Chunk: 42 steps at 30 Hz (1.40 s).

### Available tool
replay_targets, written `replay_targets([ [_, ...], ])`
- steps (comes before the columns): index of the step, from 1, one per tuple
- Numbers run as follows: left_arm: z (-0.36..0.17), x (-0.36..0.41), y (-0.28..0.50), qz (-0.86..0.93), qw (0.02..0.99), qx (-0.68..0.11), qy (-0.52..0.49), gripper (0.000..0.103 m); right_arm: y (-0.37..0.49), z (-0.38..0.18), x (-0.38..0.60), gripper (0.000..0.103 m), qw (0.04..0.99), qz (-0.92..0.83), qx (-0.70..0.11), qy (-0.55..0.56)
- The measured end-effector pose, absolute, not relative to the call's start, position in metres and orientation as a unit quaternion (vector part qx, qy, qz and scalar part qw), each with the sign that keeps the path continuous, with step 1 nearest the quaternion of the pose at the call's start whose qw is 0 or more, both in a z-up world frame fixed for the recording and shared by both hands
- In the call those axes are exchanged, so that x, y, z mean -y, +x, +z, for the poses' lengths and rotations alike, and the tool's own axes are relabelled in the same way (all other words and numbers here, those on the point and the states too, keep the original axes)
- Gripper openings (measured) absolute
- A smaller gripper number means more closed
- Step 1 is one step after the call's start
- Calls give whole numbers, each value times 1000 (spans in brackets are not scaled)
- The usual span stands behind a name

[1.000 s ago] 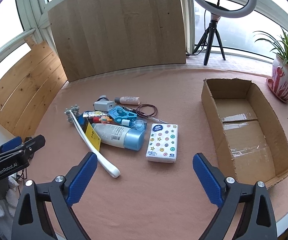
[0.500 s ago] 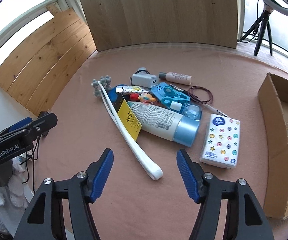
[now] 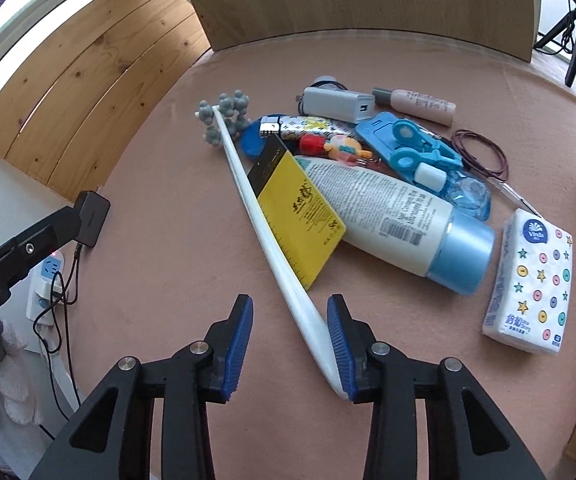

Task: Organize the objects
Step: 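Move the right gripper to the white massage roller handle and close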

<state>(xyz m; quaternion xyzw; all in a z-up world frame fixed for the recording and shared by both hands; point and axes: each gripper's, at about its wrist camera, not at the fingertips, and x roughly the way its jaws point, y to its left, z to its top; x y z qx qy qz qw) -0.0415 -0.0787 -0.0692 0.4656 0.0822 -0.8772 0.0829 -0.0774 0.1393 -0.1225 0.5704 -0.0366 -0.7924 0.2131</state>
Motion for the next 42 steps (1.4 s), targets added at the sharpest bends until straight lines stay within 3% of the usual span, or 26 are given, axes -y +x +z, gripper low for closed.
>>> replay_targets([
  [8,-72,89,-43,-875,93,-87,468,103,-70,-123,-116,23,233,-795,0,560],
  [21,-71,105,-34,-874,104,-100,465,102,-78,-118,-76,23,243,-814,-66,523],
  [22,-71,107,-33,-874,105,-101,464,103,-79,-118,-73,20,245,-813,-69,523],
  [23,-71,109,-31,-874,106,-102,464,103,-79,-119,-71,11,246,-812,-71,524],
  [31,-72,118,-21,-871,115,-101,466,102,-51,-123,-53,3,278,-802,-103,518],
  [34,-70,121,-19,-871,117,-100,466,102,-40,-126,-50,4,302,-787,-92,530],
  [38,-73,120,-20,-870,112,-92,472,102,-36,-122,-61,16,292,-792,-71,532],
  [42,-79,114,-27,-866,99,-88,482,102,-45,-113,-78,19,272,-806,-44,524],
])
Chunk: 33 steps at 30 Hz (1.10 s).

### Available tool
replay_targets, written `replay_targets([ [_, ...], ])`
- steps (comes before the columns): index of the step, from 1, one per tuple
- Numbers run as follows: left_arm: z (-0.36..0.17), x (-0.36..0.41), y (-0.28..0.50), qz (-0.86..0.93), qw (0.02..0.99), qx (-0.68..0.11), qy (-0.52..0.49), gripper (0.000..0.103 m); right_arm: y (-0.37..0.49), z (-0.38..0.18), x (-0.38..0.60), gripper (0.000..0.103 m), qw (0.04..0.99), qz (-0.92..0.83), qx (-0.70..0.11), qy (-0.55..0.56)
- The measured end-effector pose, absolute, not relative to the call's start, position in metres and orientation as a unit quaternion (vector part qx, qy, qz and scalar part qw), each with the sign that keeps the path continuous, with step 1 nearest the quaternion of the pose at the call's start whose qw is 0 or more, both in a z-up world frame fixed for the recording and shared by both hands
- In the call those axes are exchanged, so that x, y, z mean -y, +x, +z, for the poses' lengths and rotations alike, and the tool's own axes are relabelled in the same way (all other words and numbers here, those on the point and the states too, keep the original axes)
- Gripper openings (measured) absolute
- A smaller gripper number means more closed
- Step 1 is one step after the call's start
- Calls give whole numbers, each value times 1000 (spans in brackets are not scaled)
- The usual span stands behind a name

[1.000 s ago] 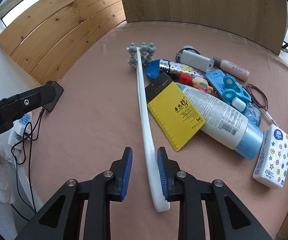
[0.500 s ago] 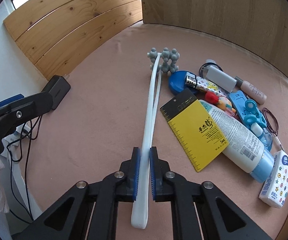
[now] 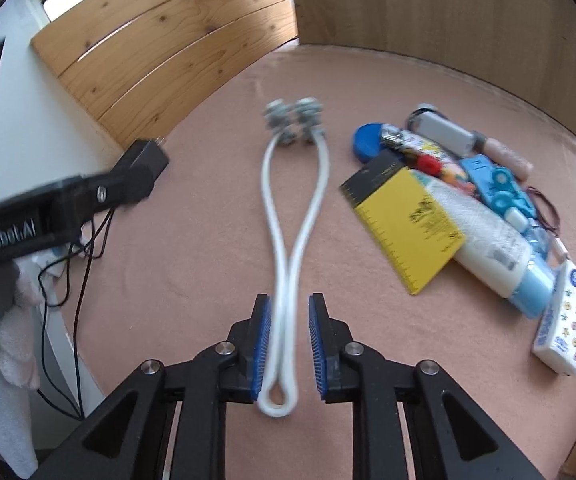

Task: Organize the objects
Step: 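Move the right gripper to the white massage roller handle and close, then lift the white massage roller with the right gripper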

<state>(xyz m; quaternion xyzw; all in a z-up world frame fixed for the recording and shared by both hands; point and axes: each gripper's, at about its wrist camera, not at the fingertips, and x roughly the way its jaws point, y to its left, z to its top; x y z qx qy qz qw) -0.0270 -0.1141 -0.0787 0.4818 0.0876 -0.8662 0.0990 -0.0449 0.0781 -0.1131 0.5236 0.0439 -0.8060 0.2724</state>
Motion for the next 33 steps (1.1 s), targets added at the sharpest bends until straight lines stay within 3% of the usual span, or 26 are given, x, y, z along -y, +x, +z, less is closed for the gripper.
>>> replay_targets([
  [7,-89,101,-51,-865,73,-97,487,96,-72,-100,-97,38,252,-839,-12,482],
  [10,-95,97,-67,-864,69,-93,490,91,-85,-104,-93,38,262,-825,-8,500],
  [19,-125,97,-110,-838,31,-137,527,55,-104,-135,-84,38,269,-776,71,566],
  [25,-138,91,-118,-830,9,-145,538,42,-112,-143,-81,24,268,-758,94,587],
  [30,-150,86,-122,-821,-9,-160,548,30,-114,-145,-74,20,275,-753,92,591],
  [33,-152,85,-123,-828,-6,-157,538,19,-114,-147,-70,10,276,-752,91,592],
])
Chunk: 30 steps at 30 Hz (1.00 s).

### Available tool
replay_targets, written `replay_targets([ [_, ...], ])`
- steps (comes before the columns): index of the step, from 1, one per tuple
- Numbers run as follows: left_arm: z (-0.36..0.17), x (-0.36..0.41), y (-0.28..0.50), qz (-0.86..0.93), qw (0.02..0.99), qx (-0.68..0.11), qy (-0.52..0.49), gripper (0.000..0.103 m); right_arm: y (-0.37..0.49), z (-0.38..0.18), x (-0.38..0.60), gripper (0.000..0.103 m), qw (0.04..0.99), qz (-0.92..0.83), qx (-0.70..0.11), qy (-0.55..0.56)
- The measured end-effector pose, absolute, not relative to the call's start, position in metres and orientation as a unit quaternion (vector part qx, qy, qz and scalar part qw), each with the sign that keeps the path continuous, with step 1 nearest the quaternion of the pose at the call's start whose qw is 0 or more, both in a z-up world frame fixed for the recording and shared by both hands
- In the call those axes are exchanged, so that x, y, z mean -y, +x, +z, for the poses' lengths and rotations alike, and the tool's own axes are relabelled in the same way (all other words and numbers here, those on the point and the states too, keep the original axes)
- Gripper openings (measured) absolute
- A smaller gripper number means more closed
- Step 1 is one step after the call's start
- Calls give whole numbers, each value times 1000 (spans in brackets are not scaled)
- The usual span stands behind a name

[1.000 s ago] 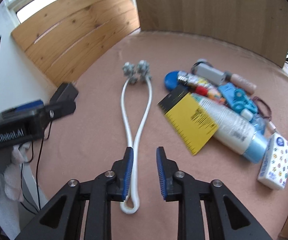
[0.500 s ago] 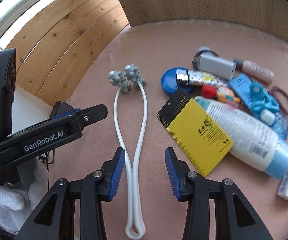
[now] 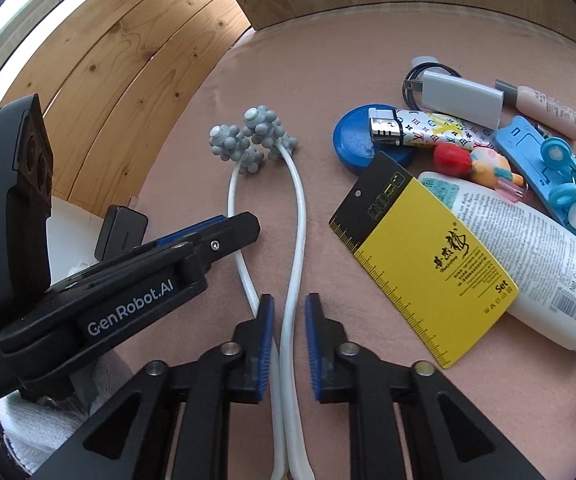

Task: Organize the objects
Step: 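Lift the white massage roller with the right gripper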

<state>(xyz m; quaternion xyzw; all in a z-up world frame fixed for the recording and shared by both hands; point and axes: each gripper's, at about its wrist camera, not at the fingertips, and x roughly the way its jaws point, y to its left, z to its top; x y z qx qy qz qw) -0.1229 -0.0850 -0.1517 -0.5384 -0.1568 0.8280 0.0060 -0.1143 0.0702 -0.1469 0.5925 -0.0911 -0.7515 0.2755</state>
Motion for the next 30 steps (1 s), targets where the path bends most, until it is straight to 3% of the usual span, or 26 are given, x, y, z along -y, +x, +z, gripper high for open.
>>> replay_targets([
  [2,-153,82,-122,833,9,149,-533,12,-114,-148,-70,7,276,-750,95,594],
  [17,-131,72,-104,842,19,157,-515,12,-97,-126,-90,6,280,-754,128,581],
  [30,-82,-18,-97,867,80,133,-474,12,-76,-83,-187,6,244,-784,178,542],
])
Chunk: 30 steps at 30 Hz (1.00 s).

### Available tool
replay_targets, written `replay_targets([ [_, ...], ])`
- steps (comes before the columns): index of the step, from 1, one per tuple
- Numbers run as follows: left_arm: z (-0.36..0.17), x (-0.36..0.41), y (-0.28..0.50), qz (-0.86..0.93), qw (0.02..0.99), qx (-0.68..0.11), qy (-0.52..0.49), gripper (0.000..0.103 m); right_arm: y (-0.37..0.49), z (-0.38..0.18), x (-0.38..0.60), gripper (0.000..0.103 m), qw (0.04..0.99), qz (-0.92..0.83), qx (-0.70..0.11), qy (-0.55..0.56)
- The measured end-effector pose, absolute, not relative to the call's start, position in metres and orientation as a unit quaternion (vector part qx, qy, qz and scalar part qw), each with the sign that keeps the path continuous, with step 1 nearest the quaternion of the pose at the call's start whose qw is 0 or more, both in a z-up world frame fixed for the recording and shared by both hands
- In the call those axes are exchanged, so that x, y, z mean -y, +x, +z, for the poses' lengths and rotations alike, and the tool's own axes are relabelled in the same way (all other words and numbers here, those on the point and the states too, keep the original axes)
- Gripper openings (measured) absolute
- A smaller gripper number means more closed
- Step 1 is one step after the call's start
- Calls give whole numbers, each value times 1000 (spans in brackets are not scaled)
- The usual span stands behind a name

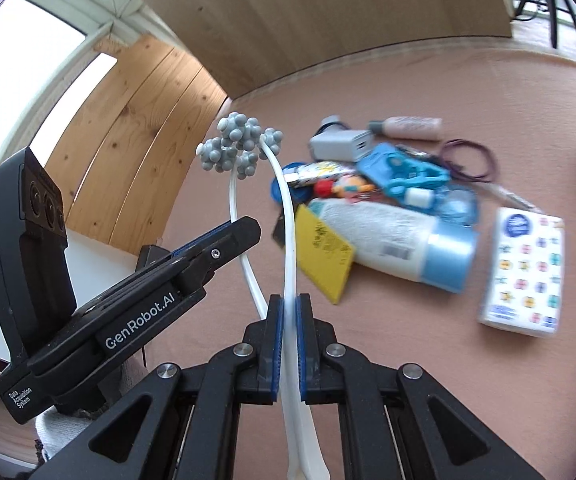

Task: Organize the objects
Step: 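Lift the white massage roller with the right gripper, then carry the roller into the cardboard box and open the right gripper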

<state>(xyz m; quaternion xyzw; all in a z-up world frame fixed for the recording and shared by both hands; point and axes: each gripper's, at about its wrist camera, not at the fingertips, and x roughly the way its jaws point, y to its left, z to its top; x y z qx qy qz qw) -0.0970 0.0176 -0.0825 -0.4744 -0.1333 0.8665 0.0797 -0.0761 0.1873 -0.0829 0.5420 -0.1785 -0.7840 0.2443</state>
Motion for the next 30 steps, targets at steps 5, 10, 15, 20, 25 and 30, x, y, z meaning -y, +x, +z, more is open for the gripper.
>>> replay_targets([
  [5,-71,-63,-99,867,112,136,-467,12,-69,-70,-238,6,219,-797,193,528],
  [10,-59,-121,-103,869,144,129,-456,12,-62,-57,-285,6,191,-812,203,512],
  [15,-48,-182,-111,866,184,118,-450,12,-55,-47,-342,6,158,-824,227,495],
  [20,-44,-240,-119,859,210,112,-453,12,-53,-42,-391,6,129,-831,241,485],
  [25,-48,-293,-132,854,226,90,-459,12,-57,-43,-428,6,103,-837,247,478],
  [30,-51,-333,-146,851,233,75,-464,12,-64,-48,-461,6,85,-837,257,475],
])
